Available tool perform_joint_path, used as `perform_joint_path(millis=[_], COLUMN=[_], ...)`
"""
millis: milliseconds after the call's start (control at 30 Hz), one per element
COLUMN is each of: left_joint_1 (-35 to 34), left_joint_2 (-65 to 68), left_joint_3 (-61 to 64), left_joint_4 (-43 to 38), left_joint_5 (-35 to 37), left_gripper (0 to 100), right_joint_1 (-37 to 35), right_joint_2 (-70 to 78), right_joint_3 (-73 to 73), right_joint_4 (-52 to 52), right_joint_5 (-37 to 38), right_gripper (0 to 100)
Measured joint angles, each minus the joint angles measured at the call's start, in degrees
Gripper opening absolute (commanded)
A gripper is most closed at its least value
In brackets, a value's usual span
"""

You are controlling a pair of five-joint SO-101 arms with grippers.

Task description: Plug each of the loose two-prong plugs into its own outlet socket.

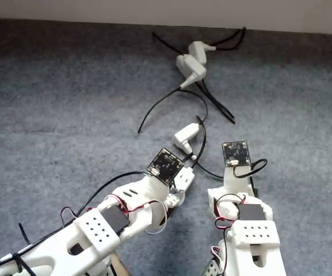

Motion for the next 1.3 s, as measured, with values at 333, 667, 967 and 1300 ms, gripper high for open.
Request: perform_joint_path(millis=[333,667,967,1300], left_joint_1=[-0.09,-2.02,-0.44,-2.81], left_joint_2=[-4.75,0.79,10.55,10.64], left_joint_3=[0.0,-0.26,-5.36,-5.45], left_joint_4=[-0.26,-4.92,-8.18,-7.56], left_joint_5=[2.81,0.35,-0.62,-0.62], left_gripper=[1,1,1,1], right_joint_1=[-1.05,-1.41,-1.41,-1.41], right_joint_2=[0.0,0.0,0.0,0.0], right_joint_3=[1.32,1.32,1.32,1.32], right_joint_4=[0.0,0.0,0.0,0.0], right_joint_5=[0.0,0.0,0.0,0.0], right_gripper=[34.3,34.3,34.3,34.3])
